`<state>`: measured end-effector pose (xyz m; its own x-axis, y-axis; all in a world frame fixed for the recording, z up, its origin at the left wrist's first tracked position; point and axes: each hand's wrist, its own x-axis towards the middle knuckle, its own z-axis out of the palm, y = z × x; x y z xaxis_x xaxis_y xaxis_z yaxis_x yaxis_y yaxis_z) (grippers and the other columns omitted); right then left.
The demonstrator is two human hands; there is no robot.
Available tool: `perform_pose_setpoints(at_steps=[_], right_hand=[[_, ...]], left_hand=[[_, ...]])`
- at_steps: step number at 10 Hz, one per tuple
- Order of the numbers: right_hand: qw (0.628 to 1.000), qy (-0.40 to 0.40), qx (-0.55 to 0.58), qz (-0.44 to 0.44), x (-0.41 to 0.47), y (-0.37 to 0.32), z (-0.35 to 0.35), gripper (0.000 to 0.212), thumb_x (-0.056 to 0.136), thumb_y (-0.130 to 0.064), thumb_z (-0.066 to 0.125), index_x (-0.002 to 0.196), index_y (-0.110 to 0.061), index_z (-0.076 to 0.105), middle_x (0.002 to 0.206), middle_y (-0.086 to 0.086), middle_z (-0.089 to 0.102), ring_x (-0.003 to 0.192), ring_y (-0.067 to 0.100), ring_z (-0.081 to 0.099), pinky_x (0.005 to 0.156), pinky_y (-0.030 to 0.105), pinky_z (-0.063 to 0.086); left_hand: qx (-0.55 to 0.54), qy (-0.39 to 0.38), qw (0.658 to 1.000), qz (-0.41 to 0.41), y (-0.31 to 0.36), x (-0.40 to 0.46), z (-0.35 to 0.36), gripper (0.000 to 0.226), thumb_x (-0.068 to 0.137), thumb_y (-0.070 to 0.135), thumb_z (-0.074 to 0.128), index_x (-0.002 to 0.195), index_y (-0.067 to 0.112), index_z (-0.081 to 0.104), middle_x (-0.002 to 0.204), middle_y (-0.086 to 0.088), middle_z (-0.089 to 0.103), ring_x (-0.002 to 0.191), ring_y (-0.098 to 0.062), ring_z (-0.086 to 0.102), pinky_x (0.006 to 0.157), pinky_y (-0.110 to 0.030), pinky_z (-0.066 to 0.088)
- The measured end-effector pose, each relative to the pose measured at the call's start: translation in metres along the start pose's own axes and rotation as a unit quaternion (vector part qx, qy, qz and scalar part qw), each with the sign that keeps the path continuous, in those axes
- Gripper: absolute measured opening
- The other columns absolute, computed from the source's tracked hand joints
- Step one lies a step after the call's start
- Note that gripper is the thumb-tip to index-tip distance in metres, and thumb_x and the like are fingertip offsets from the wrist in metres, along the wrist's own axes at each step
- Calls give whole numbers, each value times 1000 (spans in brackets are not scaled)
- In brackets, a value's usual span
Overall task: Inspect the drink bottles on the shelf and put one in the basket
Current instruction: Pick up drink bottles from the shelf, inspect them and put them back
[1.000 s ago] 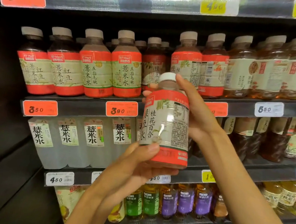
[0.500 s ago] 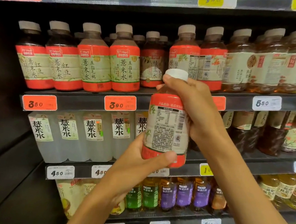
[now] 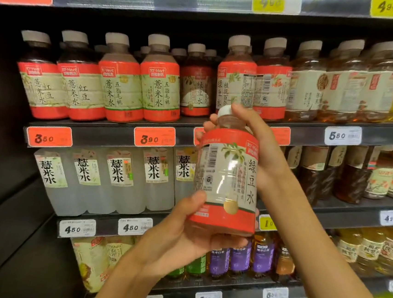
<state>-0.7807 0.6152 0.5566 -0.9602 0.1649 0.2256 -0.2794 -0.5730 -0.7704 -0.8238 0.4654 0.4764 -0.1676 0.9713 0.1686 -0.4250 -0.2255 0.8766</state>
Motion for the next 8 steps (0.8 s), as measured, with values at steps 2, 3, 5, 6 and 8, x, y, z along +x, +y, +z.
perform_pose_setpoints(at_steps=[2,3,5,6,8], right_hand=[[985,62,-149,-60,-7,-5,4,23,76,-31,67,85,-10,63,75,9,74,64,15,70,61,26,58],[978,72,-193,-40,-8,-5,5,20,85,-33,65,84,-13,63,79,9,73,69,16,70,70,29,59],[981,28,-180,60,-10,-4,6,42,77,-44,64,103,-12,56,99,16,57,102,30,54,104,44,42],[991,-9,-95,94,-10,1,7,35,76,-33,63,102,-12,55,95,13,57,95,27,56,97,38,46],[995,7,-32,90,-5,12,7,33,86,-23,52,65,-7,73,67,6,70,63,15,69,61,23,57]], left_hand=[[113,143,983,-10,7,-8,-6,100,49,51,91,131,9,51,125,-13,65,119,-28,60,101,-44,48],[105,149,983,-27,2,-9,1,101,53,52,89,134,11,45,127,-14,63,120,-32,59,105,-51,42],[-71,28,997,-12,4,-13,27,67,53,35,93,113,12,71,120,-22,66,107,-39,65,84,-54,55],[-187,40,981,-22,10,-18,43,104,41,24,97,133,4,53,135,-25,53,108,-45,60,74,-61,55],[-341,-28,939,-23,23,-22,57,90,65,29,86,142,10,42,141,-9,42,130,-31,45,96,-56,47]])
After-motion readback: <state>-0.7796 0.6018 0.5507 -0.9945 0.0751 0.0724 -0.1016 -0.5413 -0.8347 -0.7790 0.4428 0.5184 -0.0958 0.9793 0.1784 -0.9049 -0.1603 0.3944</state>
